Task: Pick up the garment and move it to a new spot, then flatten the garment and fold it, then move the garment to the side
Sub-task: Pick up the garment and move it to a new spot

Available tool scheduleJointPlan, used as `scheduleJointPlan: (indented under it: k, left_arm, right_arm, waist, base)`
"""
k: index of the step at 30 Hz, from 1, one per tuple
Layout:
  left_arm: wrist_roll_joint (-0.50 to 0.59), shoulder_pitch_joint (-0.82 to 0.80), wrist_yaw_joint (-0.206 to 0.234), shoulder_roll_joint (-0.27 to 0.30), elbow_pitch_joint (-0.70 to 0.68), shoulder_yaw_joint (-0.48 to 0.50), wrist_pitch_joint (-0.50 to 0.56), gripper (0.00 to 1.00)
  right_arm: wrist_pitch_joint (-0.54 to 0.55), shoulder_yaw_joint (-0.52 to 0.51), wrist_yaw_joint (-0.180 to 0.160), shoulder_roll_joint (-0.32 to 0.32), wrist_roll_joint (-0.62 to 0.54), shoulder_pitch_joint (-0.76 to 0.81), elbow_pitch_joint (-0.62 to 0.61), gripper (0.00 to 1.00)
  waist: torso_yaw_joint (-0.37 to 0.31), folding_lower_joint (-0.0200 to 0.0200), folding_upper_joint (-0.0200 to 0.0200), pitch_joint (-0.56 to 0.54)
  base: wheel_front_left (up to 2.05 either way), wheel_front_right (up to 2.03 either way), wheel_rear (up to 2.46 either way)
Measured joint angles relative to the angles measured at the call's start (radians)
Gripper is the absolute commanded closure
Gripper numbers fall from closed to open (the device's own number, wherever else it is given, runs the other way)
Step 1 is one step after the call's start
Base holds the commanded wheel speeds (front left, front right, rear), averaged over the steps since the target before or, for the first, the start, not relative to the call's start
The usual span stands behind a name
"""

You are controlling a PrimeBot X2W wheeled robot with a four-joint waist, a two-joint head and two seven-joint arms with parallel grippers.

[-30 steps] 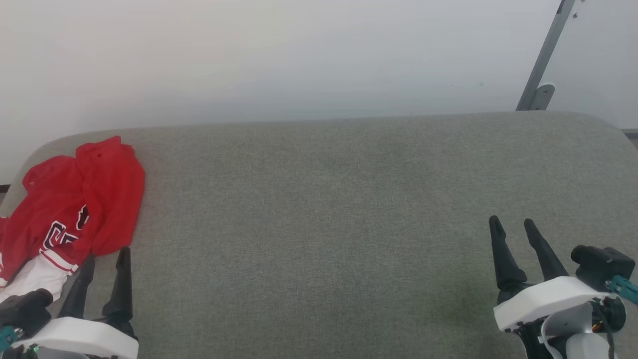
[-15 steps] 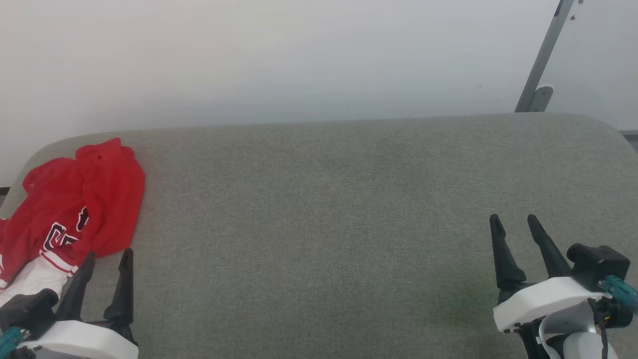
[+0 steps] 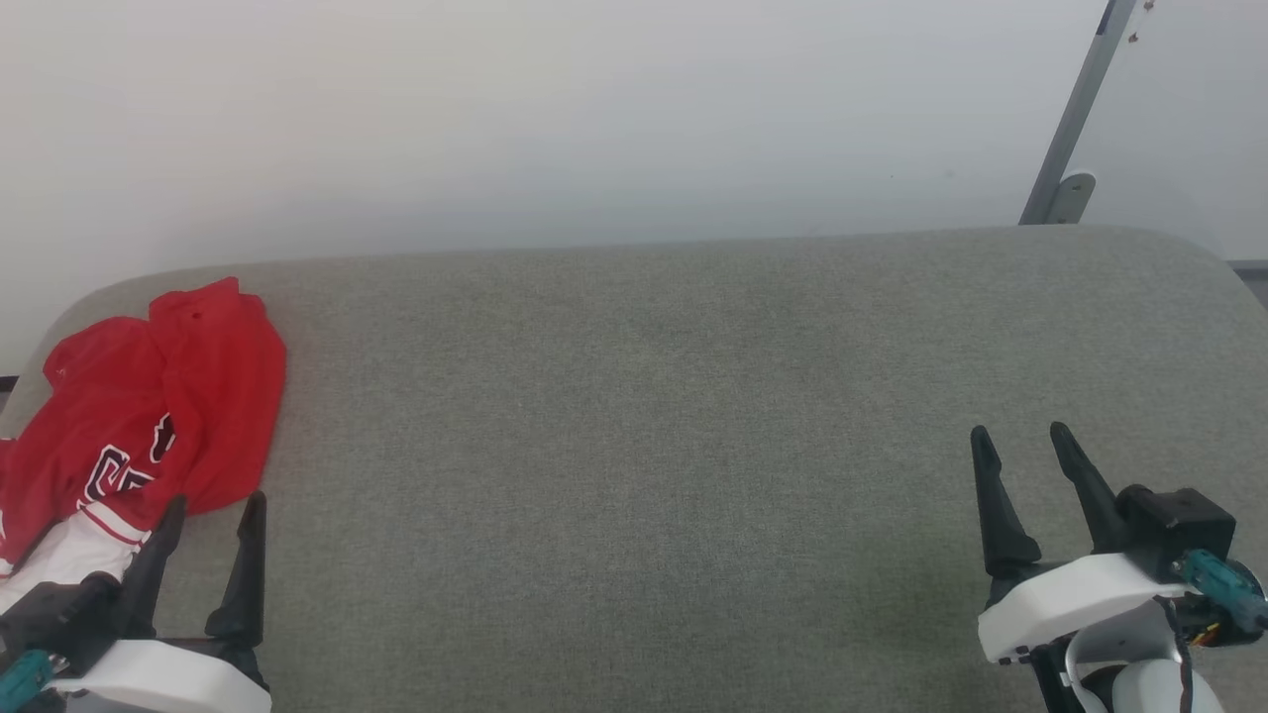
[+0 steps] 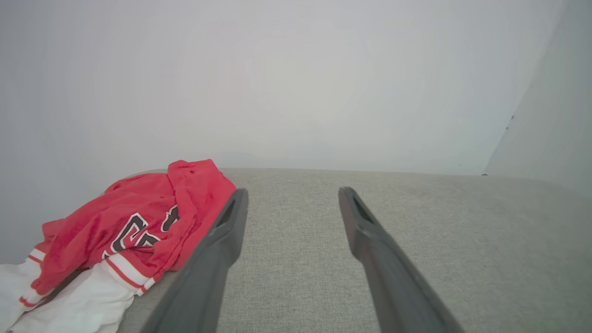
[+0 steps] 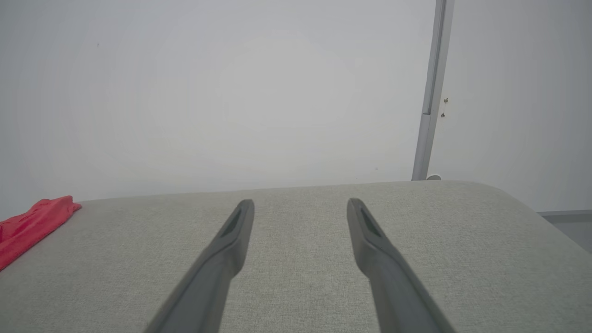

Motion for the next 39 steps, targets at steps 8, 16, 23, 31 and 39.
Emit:
scheduleJointPlan:
  k: [8,16,23,31,39]
  left_arm:
    - [0.014,0.003,-0.001,0.006,-0.006,-0.004,-0.004,0.00]
    - [0.011,0.003,-0.001,0.007,-0.005,-0.006,-0.004,0.00]
    - [0.001,0.002,0.000,0.001,0.005,-0.001,-0.004,0.00]
    - [-0.027,-0.002,0.014,0.007,0.026,0.023,-0.003,0.00]
    - [-0.044,0.015,0.037,0.024,0.021,0.049,0.010,0.00]
  right_arm:
    - [-0.001,0.001,0.000,0.000,-0.020,0.000,-0.004,0.00]
    - [-0.002,0.005,0.000,0.000,-0.017,0.005,-0.005,0.00]
    - [-0.003,0.010,0.000,0.000,-0.015,0.011,-0.006,0.00]
    - [0.009,0.049,0.000,-0.002,-0.007,0.011,-0.004,0.00]
    - [0.015,0.097,0.000,-0.012,0.012,-0.001,0.015,0.00]
  waist:
    - [-0.002,-0.0001,0.0000,0.000]
    - [-0.003,0.0000,0.0000,-0.001]
    - [0.008,0.0000,0.0000,-0.004]
    - [0.073,0.0000,0.0000,-0.022]
    - [0.168,0.0000,0.0000,-0.043]
  base:
    - [0.00,0.00,0.00]
    - [0.00,0.00,0.00]
    - [0.00,0.00,0.00]
    - [0.00,0.00,0.00]
    - [0.00,0.00,0.00]
